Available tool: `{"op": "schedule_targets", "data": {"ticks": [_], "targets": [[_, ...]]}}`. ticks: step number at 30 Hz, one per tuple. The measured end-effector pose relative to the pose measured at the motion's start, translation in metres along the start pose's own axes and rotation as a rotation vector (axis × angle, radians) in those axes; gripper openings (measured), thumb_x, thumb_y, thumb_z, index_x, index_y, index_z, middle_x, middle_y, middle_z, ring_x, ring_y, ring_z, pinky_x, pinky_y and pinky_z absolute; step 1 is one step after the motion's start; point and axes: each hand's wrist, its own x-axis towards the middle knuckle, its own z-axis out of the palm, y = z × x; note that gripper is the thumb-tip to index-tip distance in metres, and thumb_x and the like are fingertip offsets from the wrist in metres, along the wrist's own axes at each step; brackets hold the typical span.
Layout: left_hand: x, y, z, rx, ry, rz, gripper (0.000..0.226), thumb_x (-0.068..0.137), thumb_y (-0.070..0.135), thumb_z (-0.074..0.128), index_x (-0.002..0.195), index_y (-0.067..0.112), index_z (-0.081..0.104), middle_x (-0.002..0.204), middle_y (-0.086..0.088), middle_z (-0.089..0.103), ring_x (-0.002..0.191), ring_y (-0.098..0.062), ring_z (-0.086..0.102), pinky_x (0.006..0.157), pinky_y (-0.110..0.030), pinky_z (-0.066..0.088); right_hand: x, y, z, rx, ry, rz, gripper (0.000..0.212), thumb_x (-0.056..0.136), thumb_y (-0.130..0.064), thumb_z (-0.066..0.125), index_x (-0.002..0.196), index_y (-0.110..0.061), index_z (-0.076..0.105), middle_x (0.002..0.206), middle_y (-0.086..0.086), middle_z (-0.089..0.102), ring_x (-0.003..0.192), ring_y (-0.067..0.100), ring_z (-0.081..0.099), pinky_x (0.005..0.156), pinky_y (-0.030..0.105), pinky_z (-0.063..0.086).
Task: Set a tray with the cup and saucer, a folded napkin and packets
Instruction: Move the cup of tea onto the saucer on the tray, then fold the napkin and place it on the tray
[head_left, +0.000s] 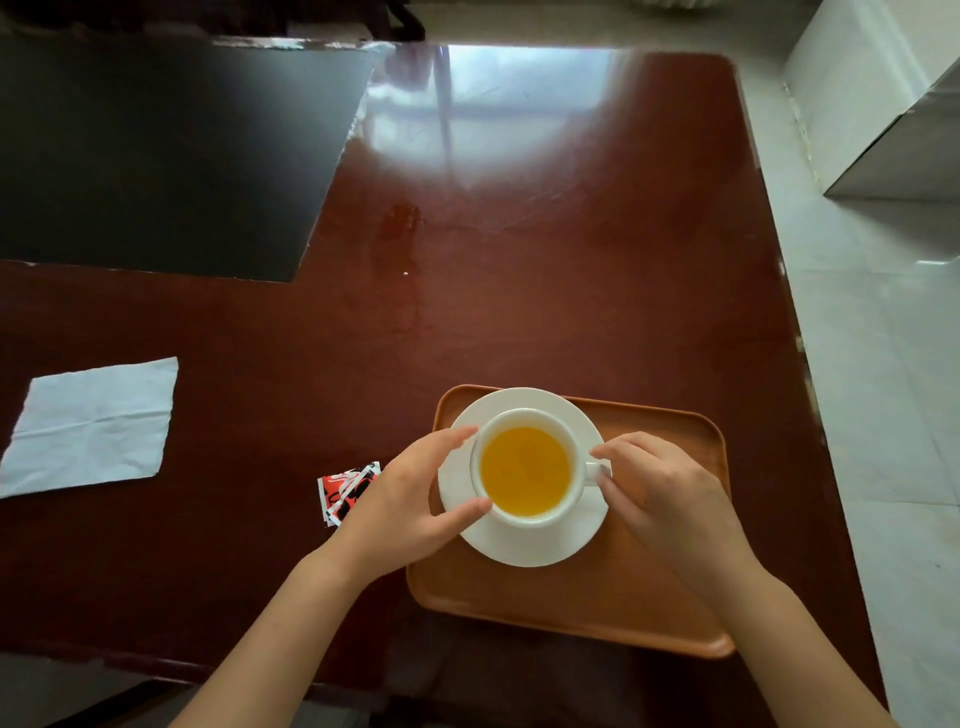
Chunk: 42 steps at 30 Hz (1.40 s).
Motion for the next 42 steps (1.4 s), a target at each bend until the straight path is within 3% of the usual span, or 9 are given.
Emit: {"op": "schedule_targets", "data": {"ticks": [3,5,9,14,22,26,30,42], "targets": [[-0.006,0.014,-0.01,0.184,0.107,-0.049,0.057,0.086,0.055,0.046,0.132,0.022,0.046,0.131,0.007,0.055,0.121,-0.003,0.048,0.097,-0.018,0.037,0.006,-0.024,-0.005,-0.053,-0.003,0.0,0.018,0.077,-0.018,0.072,0.095,-0.015,0.068,0.089,0.002,0.072,0.074,0.015,0.065,0.057,0.024,0.051],[-0.012,0.025,-0.018,0.311,0.207,-0.041,0.044,0.089,0.045,0.05,0.123,0.017,0.055,0.115,0.003,0.065,0.106,-0.009,0.06,0.086,-0.014,0.04,0.01,-0.045,-0.007,-0.089,0.003,-0.031,0.015,0.078,-0.02,0.07,0.092,-0.015,0.067,0.086,0.002,0.07,0.072,0.018,0.064,0.058,0.027,0.051],[-0.025,0.044,-0.036,0.495,0.325,-0.031,0.038,0.088,0.04,0.058,0.114,0.012,0.06,0.095,0.0,0.069,0.084,-0.016,0.065,0.076,-0.031,0.052,0.022,-0.084,-0.01,-0.125,0.018,-0.098,0.015,0.084,-0.026,0.058,0.093,-0.016,0.064,0.093,0.001,0.068,0.082,0.02,0.061,0.071,0.033,0.051],[-0.044,0.059,-0.061,0.636,0.407,-0.067,0.041,0.085,0.042,0.059,0.11,0.01,0.063,0.086,-0.001,0.069,0.076,-0.019,0.066,0.07,-0.034,0.052,0.037,-0.12,-0.014,-0.158,0.038,-0.174,0.011,0.077,-0.022,0.066,0.085,-0.015,0.067,0.084,0.002,0.069,0.078,0.024,0.063,0.068,0.035,0.051],[-0.086,0.053,-0.101,0.734,0.512,-0.186,0.04,0.085,0.04,0.06,0.111,0.009,0.063,0.091,-0.004,0.068,0.081,-0.023,0.065,0.078,-0.036,0.053,0.05,-0.176,-0.004,-0.192,0.009,-0.329,0.017,0.064,-0.022,0.073,0.078,-0.016,0.065,0.077,0.002,0.067,0.073,0.026,0.063,0.065,0.036,0.051],[-0.115,0.034,-0.12,0.716,0.573,-0.263,0.042,0.088,0.04,0.056,0.117,0.01,0.06,0.102,-0.005,0.067,0.094,-0.022,0.064,0.088,-0.038,0.049,0.054,-0.213,0.012,-0.17,0.024,-0.422,0.025,0.07,-0.026,0.071,0.093,-0.018,0.065,0.091,0.002,0.067,0.086,0.025,0.063,0.075,0.038,0.05],[-0.142,0.004,-0.143,0.687,0.614,-0.312,0.045,0.091,0.043,0.049,0.125,0.014,0.054,0.116,-0.001,0.063,0.109,-0.018,0.058,0.099,-0.036,0.041,0.061,-0.251,0.033,-0.178,-0.015,-0.509,0.035,0.085,-0.034,0.055,0.118,-0.022,0.055,0.119,0.001,0.059,0.11,0.022,0.052,0.094,0.037,0.039],[-0.213,-0.106,-0.239,0.713,0.556,-0.302,0.039,0.085,0.038,0.061,0.112,0.01,0.062,0.101,-0.005,0.069,0.092,-0.023,0.065,0.091,-0.042,0.048,0.072,-0.385,0.116,-0.196,-0.03,-0.408,0.029,0.081,-0.032,0.058,0.107,-0.019,0.061,0.113,0.002,0.062,0.107,0.024,0.054,0.09,0.038,0.041]]}}
